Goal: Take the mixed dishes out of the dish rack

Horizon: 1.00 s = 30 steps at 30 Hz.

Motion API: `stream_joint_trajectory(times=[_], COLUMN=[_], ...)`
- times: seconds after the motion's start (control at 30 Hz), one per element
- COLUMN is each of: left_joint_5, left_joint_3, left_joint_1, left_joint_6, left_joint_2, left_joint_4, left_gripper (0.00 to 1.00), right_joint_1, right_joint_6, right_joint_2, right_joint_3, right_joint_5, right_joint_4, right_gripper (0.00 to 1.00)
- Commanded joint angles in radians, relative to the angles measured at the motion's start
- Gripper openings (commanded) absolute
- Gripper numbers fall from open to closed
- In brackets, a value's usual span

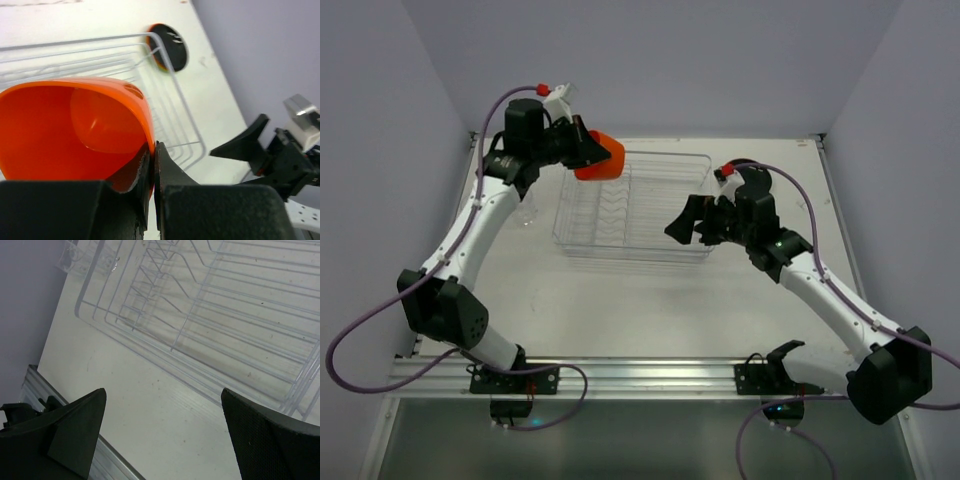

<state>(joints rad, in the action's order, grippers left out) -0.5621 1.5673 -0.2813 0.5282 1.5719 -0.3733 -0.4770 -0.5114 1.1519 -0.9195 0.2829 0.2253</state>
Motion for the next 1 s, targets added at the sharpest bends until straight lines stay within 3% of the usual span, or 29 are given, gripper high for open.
stream_joint_trajectory(times=[0.0, 0.17, 0.47, 0.97], left_joint_5=[0.167, 0.348, 0.599, 0.686], left_joint_3=[0.040, 0.010, -0.121, -0.345], left_joint_1=[0.069, 0.099, 0.109, 0.145], left_joint_6=[-0.148, -0.211, -0.195, -0.160], left_joint_2=[-0.073, -0.139, -0.249, -0.339], left_joint_4=[-0.252, -0.409, -0.522, -0.550], left_gripper=[0.00, 0.00, 0.00, 0.00], right_joint_1=[0.009, 0.012, 0.015, 0.014], right_joint_6=[0.024, 0.025, 0.042, -0.035], right_joint_2=[0.008, 0.028, 0.091, 0.057], right_joint_3=[-0.019, -0.016, -0.012, 0.133], right_joint_5=[0.036, 0.081, 0.171, 0.200], right_joint_4=[-0.010, -0.033, -0.066, -0.277], right_gripper=[0.99, 0.99, 0.99, 0.99])
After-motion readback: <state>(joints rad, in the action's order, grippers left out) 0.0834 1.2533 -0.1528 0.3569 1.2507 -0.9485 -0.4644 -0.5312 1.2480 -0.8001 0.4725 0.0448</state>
